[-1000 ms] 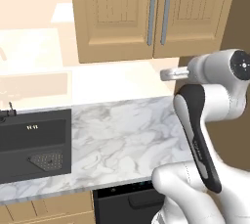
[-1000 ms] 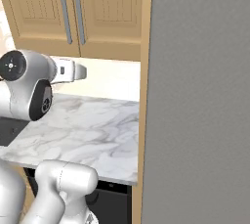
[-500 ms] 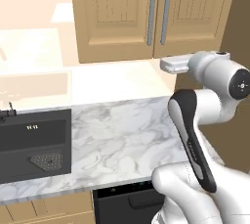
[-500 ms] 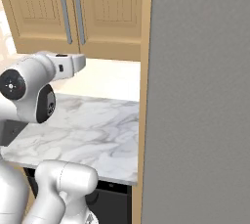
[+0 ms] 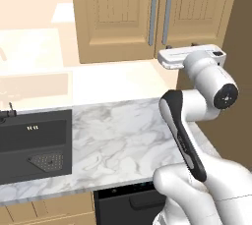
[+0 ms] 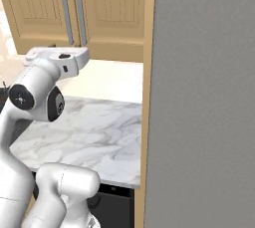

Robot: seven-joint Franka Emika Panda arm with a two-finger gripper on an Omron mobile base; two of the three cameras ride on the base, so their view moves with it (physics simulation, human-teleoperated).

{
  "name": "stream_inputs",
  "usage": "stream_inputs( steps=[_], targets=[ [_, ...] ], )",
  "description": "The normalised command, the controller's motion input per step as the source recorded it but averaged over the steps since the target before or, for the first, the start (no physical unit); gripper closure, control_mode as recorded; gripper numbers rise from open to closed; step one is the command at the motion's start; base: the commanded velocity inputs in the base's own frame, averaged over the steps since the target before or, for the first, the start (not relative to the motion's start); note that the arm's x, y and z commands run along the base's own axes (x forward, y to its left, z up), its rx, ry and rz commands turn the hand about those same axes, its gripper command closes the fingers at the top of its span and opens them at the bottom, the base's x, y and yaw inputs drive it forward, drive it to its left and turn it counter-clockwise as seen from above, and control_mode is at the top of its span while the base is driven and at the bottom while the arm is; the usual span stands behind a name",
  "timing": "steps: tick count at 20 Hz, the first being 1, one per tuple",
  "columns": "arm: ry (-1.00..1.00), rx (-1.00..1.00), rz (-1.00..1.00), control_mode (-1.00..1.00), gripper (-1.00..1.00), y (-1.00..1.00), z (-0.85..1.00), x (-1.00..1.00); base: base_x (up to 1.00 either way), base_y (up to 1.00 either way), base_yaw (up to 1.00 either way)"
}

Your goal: Move the mayonnaise and shaker from the cabinet to the dining counter.

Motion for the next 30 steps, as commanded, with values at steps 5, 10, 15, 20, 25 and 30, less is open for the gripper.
stream_inputs(
  steps=[5, 10, 15, 20, 25, 30],
  targets=[
    [-0.17, 0.0, -0.02, -1.0, -1.0, 0.0, 0.2, 0.15, 0.0, 0.0, 0.0],
    [-0.06, 0.0, 0.0, -1.0, -1.0, 0.0, 0.09, 0.36, 0.0, 0.0, 0.0],
    [0.0, 0.0, 0.0, -1.0, -1.0, -0.04, 0.0, 0.57, 0.0, 0.0, 0.0],
    [0.0, 0.01, 0.0, -1.0, -1.0, -0.1, 0.0, 0.66, 0.0, 0.0, 0.0],
    [0.0, 0.0, 0.0, -1.0, -1.0, -0.06, 0.0, 0.67, 0.0, 0.0, 0.0],
    [0.0, 0.0, 0.0, -1.0, -1.0, -0.01, 0.0, 0.63, 0.0, 0.0, 0.0]
  ],
)
